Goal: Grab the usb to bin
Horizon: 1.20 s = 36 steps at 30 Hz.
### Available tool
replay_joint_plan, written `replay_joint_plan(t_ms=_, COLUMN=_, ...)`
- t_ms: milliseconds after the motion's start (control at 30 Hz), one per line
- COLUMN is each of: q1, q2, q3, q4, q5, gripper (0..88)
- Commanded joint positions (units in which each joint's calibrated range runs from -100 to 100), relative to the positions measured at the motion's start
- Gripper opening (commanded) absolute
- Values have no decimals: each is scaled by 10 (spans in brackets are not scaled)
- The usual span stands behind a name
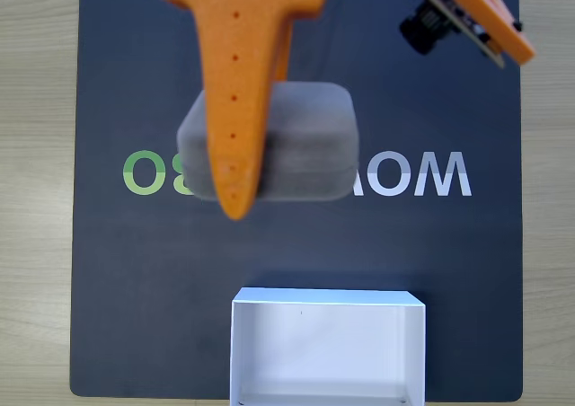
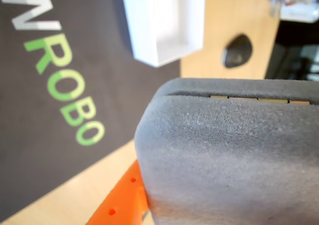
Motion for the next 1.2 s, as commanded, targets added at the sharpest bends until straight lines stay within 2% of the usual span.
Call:
replay_joint_plan(t_ms=0, q1=-3, q2=-19, q3=-34, q4=-23, q5=9, gripper=25)
replay_joint_plan(t_ms=167, q1=-14, q2=73, q3=-69, q4=-94, q5=9, gripper=25)
replay_joint_plan(t_ms=533, q1=-17, q2=398, q3=-301, q4=-189, q5=9, gripper=25)
replay_joint_plan(t_ms=867, q1=-23, q2=628, q3=-453, q4=-214, q5=9, gripper=25)
replay_joint_plan(t_ms=1167, q1=-25, q2=711, q3=-522, q4=-212, q5=9, gripper=25)
